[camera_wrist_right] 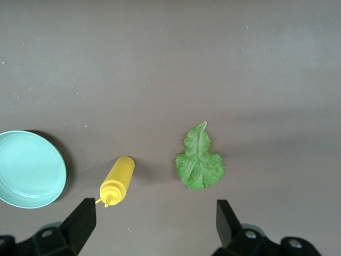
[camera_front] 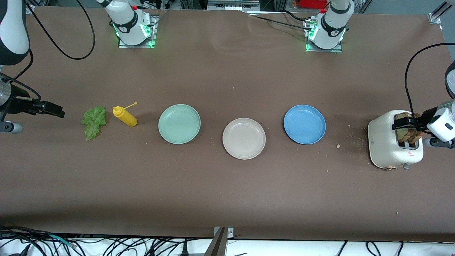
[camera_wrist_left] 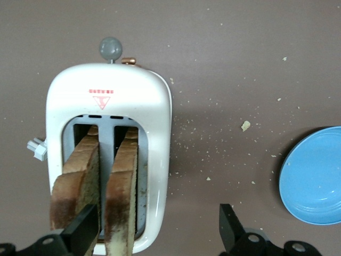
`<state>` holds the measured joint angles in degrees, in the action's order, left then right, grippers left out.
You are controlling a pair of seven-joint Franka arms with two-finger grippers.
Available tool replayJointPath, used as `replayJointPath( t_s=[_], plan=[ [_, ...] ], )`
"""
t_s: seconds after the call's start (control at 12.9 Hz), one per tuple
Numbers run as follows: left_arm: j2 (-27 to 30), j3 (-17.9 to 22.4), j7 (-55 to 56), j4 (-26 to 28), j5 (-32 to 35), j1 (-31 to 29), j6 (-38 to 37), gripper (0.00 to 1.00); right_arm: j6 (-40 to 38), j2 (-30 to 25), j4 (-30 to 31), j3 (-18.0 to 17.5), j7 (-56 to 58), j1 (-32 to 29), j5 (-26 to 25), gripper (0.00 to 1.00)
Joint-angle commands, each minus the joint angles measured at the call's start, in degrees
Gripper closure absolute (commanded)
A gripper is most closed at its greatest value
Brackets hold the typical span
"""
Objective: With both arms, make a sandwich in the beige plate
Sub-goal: 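Lower the left gripper onto the toaster and grasp a toast slice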
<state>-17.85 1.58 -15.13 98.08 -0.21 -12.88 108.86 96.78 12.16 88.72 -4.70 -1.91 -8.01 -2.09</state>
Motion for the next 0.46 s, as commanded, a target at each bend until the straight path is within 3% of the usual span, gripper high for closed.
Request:
replayJointPath(
  t_s=[0.0,0.39],
  plan=[
    [-0.07,-0.44,-1.39,1.06,0.47,-1.00,0.65,0.00,0.43,-1.17,1.37,-0.13,0.68,-0.34,0.95,0.00],
    [-0.43,-0.44,-1.39,1.59,-0.06,-1.53,0.65,0.02,0.43,-1.17,1.37,-0.22,0.68,-0.25,0.68,0.00]
  ],
)
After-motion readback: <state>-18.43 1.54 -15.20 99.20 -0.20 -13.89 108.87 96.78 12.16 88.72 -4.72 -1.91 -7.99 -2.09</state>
